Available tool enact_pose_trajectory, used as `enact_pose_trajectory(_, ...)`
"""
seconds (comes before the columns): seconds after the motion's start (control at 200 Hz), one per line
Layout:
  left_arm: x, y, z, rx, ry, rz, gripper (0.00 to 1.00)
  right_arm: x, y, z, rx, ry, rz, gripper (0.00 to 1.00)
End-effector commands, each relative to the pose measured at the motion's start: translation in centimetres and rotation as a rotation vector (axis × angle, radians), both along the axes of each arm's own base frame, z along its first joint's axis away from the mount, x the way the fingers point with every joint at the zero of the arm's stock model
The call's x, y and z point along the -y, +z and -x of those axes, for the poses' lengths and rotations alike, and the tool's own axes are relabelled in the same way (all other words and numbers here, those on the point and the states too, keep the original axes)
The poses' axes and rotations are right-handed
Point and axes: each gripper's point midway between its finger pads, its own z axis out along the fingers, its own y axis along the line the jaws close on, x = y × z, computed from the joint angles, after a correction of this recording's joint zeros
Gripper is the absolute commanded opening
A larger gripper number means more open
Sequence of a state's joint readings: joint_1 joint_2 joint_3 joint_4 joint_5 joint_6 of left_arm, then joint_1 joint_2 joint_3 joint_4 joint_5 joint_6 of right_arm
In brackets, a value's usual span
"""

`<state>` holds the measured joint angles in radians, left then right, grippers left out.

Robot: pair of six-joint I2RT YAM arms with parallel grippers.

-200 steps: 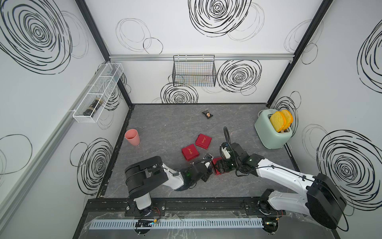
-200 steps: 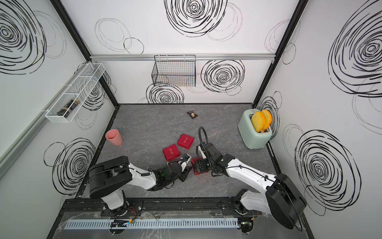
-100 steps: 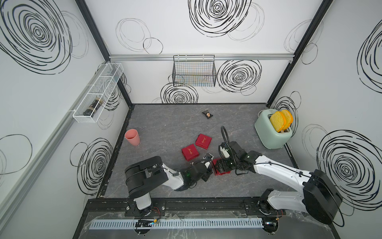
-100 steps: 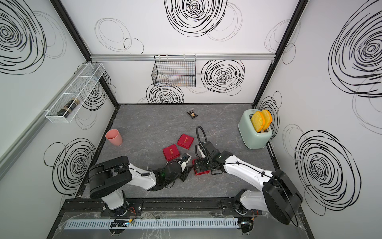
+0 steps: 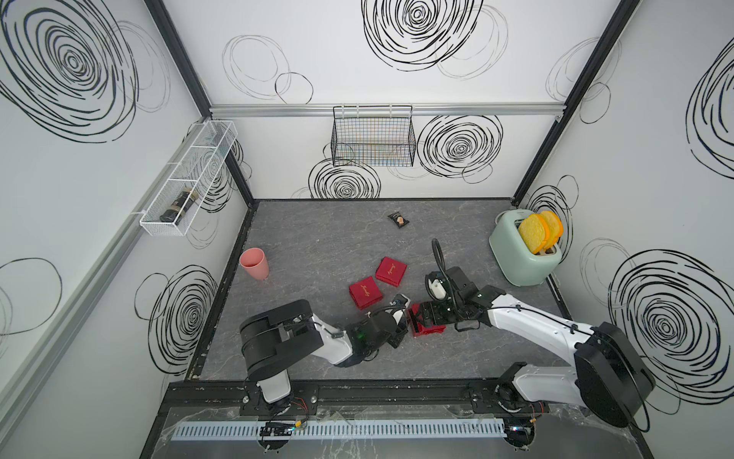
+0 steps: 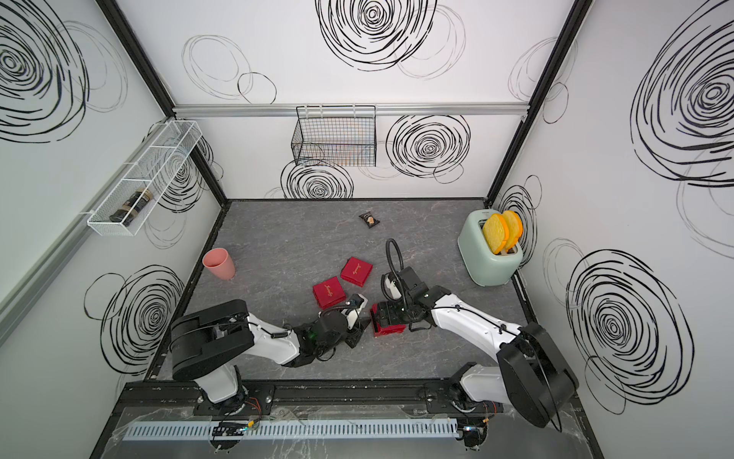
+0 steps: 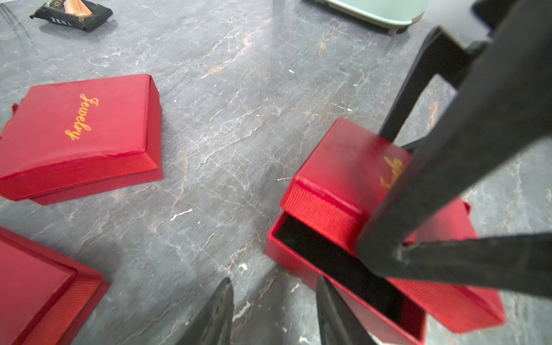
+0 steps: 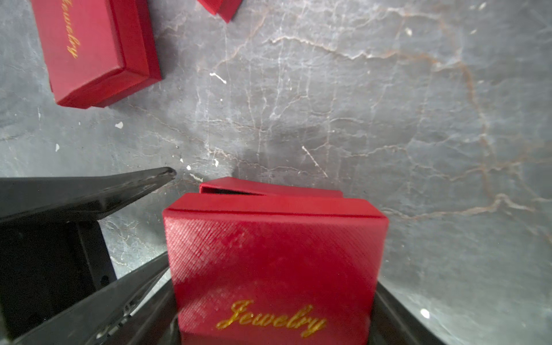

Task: Take the necklace out of the lift-off lid jewelry box
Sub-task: Close the lid on the jewelry box.

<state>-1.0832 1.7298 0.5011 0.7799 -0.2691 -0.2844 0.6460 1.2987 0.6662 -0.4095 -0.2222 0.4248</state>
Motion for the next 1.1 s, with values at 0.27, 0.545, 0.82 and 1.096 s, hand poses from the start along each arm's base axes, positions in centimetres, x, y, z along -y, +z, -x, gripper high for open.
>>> enact_pose_trajectory(0.27, 0.6, 0.4, -0.4, 0.023, -0.013, 0.043, 0.48, -1.4, 1.1, -0.7, 0.005, 0.042, -0.007, 0.85)
enact_pose_trajectory(0.545, 0.6, 0.6, -0.5, 0.031, -0.011, 0.052, 0.48, -2.5, 0.6, -0.3, -0.024, 0.083, -0.011, 0.87)
enact_pose_trajectory(0.82, -0.8, 0.0, -0.7, 0.021, 0.013, 0.040, 0.48, -3.2, 3.3, -0.5, 0.037, 0.088, -0.152, 0.97)
enact_pose_trajectory(1.096, -1.2, 0.0, -0.7, 0.018, 0.022, 0.036, 0.48, -1.8, 2.2, -1.0, 0.026, 0.032, -0.146, 0.89)
